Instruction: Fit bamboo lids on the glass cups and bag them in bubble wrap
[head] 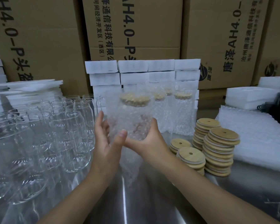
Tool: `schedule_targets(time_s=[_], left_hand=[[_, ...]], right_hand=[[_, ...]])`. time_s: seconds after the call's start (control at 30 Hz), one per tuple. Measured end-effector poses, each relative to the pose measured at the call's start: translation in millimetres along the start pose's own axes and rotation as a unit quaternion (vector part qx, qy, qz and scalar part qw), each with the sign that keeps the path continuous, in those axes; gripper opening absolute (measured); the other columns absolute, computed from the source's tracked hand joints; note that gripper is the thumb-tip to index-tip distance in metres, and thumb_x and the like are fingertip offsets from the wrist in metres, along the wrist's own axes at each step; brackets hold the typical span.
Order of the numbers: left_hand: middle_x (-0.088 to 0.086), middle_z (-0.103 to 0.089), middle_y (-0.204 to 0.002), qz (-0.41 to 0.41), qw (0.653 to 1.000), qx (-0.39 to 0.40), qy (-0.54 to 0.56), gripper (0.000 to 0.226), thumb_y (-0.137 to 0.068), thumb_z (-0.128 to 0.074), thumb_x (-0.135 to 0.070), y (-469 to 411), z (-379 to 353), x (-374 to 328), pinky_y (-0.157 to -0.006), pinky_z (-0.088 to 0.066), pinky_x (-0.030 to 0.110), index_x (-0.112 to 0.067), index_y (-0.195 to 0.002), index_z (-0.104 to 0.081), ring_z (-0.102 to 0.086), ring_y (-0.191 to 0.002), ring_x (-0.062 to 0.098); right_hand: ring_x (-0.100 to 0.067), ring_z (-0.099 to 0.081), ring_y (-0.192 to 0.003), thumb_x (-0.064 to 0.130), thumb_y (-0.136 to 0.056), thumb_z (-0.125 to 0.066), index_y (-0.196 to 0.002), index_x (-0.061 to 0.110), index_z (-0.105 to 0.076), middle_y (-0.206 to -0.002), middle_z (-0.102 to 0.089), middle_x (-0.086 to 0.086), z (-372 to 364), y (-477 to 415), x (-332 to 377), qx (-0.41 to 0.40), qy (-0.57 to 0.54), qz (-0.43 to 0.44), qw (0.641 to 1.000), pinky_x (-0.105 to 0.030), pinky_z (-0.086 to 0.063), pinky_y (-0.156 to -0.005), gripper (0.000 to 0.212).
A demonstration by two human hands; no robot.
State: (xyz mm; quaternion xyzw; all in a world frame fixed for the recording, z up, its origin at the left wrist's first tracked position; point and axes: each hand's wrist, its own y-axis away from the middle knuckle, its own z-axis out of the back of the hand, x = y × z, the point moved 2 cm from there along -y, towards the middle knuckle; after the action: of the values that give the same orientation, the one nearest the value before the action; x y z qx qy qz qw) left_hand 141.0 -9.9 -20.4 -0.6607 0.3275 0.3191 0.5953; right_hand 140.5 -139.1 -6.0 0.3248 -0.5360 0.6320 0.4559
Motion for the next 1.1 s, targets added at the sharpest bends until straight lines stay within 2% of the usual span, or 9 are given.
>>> schedule_targets(time_s=[0.13, 0.27, 0.4, 0.53, 0.67, 0.8, 0.9, 1.03, 1.1], left_hand=[[-0.015, -0.044, -0.143, 0.063, 0.997, -0.001, -0.044, 0.051, -0.064, -0.041, -0.082, -2.2, 0.7, 10.4, -0.102, -0.039, 0.03, -0.068, -0.113, -0.042, -0.044, -0.131, 0.005], [-0.005, -0.064, -0.123, 0.172, 0.983, -0.009, -0.067, 0.065, -0.063, -0.035, -0.089, -5.6, 1.0, 24.6, -0.104, -0.044, 0.048, -0.05, -0.11, -0.058, -0.061, -0.114, 0.02], [-0.005, -0.077, -0.087, 0.303, 0.953, -0.007, 0.012, 0.054, -0.091, -0.033, -0.068, -5.0, -4.2, 26.4, -0.062, -0.058, 0.03, -0.027, -0.104, -0.065, -0.074, -0.078, 0.017], [0.006, -0.074, -0.109, 0.415, 0.896, 0.083, 0.132, 0.067, -0.095, -0.02, -0.068, -0.7, -8.7, 30.5, -0.077, -0.058, 0.043, -0.023, -0.12, -0.063, -0.072, -0.096, 0.025], [0.012, -0.07, -0.118, 0.423, 0.881, 0.099, 0.187, 0.069, -0.097, -0.019, -0.064, 2.4, -12.2, 23.7, -0.074, -0.059, 0.044, -0.018, -0.126, -0.061, -0.07, -0.099, 0.03], [0.019, -0.067, -0.121, 0.416, 0.882, 0.024, 0.221, 0.07, -0.096, -0.027, -0.062, 0.2, -10.7, 21.8, -0.067, -0.061, 0.041, -0.009, -0.135, -0.051, -0.067, -0.105, 0.035], [0.029, -0.054, -0.132, 0.428, 0.868, -0.049, 0.246, 0.079, -0.093, -0.028, -0.069, -4.2, -6.6, 23.7, -0.058, -0.055, 0.042, -0.007, -0.141, -0.038, -0.065, -0.1, 0.038], [0.02, -0.064, -0.103, 0.409, 0.881, -0.059, 0.229, 0.072, -0.092, -0.024, -0.07, -9.5, -1.8, 28.8, -0.06, -0.052, 0.039, -0.013, -0.13, -0.046, -0.069, -0.085, 0.031], [0.016, -0.071, -0.096, 0.393, 0.892, -0.058, 0.217, 0.068, -0.093, -0.024, -0.069, -11.4, -0.4, 29.3, -0.059, -0.053, 0.037, -0.015, -0.125, -0.049, -0.073, -0.077, 0.026]], right_hand=[[0.007, -0.063, -0.09, 0.046, -0.057, -0.083, -0.109, 0.038, -0.041, -0.106, -0.063, 0.014, 9.0, -5.7, 1.9, -0.058, -0.068, 0.007, 0.996, -0.008, -0.046, -0.072, 0.067], [0.005, -0.062, -0.089, 0.047, -0.061, -0.083, -0.119, 0.032, -0.041, -0.104, -0.062, 0.014, 17.0, -9.2, 3.3, -0.09, -0.083, 0.006, 0.992, -0.012, -0.045, -0.073, 0.073], [0.006, -0.06, -0.09, 0.052, -0.059, -0.081, -0.128, 0.029, -0.036, -0.107, -0.059, 0.017, 19.5, -9.7, 4.4, -0.096, -0.076, 0.003, 0.993, -0.009, -0.044, -0.068, 0.085], [-0.004, -0.061, -0.101, 0.054, -0.054, -0.079, -0.135, 0.023, -0.031, -0.115, -0.059, 0.01, 18.2, -9.0, 3.7, -0.092, -0.068, 0.007, 0.993, -0.024, -0.051, -0.086, 0.1], [-0.011, -0.059, -0.112, 0.058, -0.051, -0.078, -0.138, 0.026, -0.026, -0.125, -0.056, 0.005, 16.8, -7.9, 5.2, -0.078, -0.064, 0.017, 0.995, -0.036, -0.049, -0.097, 0.107], [0.01, -0.048, -0.111, 0.067, -0.051, -0.075, -0.132, 0.049, -0.016, -0.12, -0.049, 0.028, 17.6, -2.3, 8.2, -0.099, 0.03, 0.065, 0.993, -0.004, -0.037, -0.086, 0.102], [0.019, -0.038, -0.096, 0.064, -0.056, -0.077, -0.116, 0.065, -0.01, -0.103, -0.034, 0.054, 19.6, -3.2, 17.8, -0.111, 0.113, 0.099, 0.982, -0.005, -0.031, -0.078, 0.089], [-0.01, -0.052, -0.112, 0.053, -0.063, -0.079, -0.124, 0.046, -0.025, -0.121, -0.051, 0.02, 36.0, -18.4, 34.1, -0.149, 0.157, 0.166, 0.962, -0.031, -0.046, -0.092, 0.082], [-0.014, -0.054, -0.106, 0.047, -0.066, -0.081, -0.12, 0.038, -0.027, -0.117, -0.052, 0.012, 49.0, -31.2, 41.2, -0.167, 0.179, 0.189, 0.951, -0.031, -0.046, -0.088, 0.076]])
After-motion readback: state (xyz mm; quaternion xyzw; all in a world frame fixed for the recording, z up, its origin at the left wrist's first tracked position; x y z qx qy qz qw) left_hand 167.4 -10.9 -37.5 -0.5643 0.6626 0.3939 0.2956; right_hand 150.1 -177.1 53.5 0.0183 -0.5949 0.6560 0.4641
